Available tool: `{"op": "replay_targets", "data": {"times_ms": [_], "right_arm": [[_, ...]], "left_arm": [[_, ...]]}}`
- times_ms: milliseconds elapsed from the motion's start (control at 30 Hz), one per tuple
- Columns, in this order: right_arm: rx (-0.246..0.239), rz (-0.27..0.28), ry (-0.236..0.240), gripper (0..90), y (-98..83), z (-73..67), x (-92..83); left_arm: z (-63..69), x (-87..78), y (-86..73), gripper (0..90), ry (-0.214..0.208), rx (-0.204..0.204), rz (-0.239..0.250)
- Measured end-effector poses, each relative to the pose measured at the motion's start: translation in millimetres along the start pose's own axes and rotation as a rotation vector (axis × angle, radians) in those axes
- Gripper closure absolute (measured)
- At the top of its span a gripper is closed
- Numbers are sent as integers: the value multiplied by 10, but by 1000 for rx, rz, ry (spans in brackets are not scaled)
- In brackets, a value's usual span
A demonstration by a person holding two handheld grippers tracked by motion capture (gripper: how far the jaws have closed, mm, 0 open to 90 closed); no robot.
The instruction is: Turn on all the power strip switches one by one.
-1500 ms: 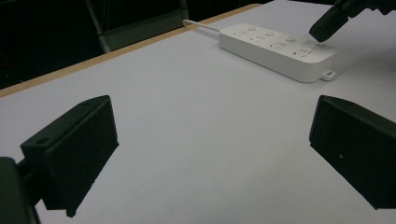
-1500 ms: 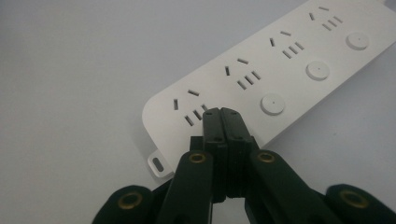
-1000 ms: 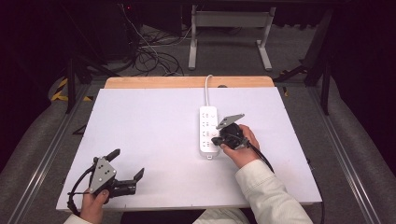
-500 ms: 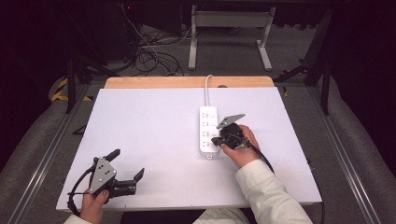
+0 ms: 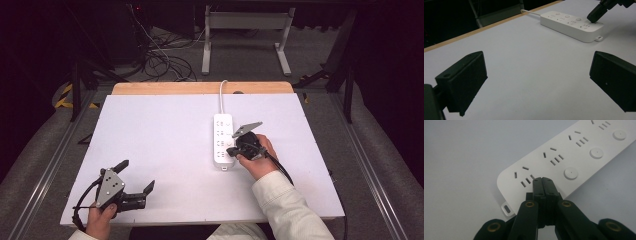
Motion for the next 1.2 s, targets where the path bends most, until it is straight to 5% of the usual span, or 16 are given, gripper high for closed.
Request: {"op": "replay_targets", "data": {"times_ms": [667, 1200], "right_arm": [[-5, -25, -14, 900, 17, -16, 9], [6, 9, -12, 900, 15, -25, 45]], "left_arm": [[0, 2, -1, 16, 0, -3, -1], [-11, -18, -12, 16, -3, -8, 2]]}}
Point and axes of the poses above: each handheld gripper's, and its own axes: x roughly forward along the jaws, y roughly out of its top, z roughly to its right, the point moved 3 cm from there along x, roughly forward along the jaws, and after that the axes turned 12 degrees about -z, right-handed, at the moved point
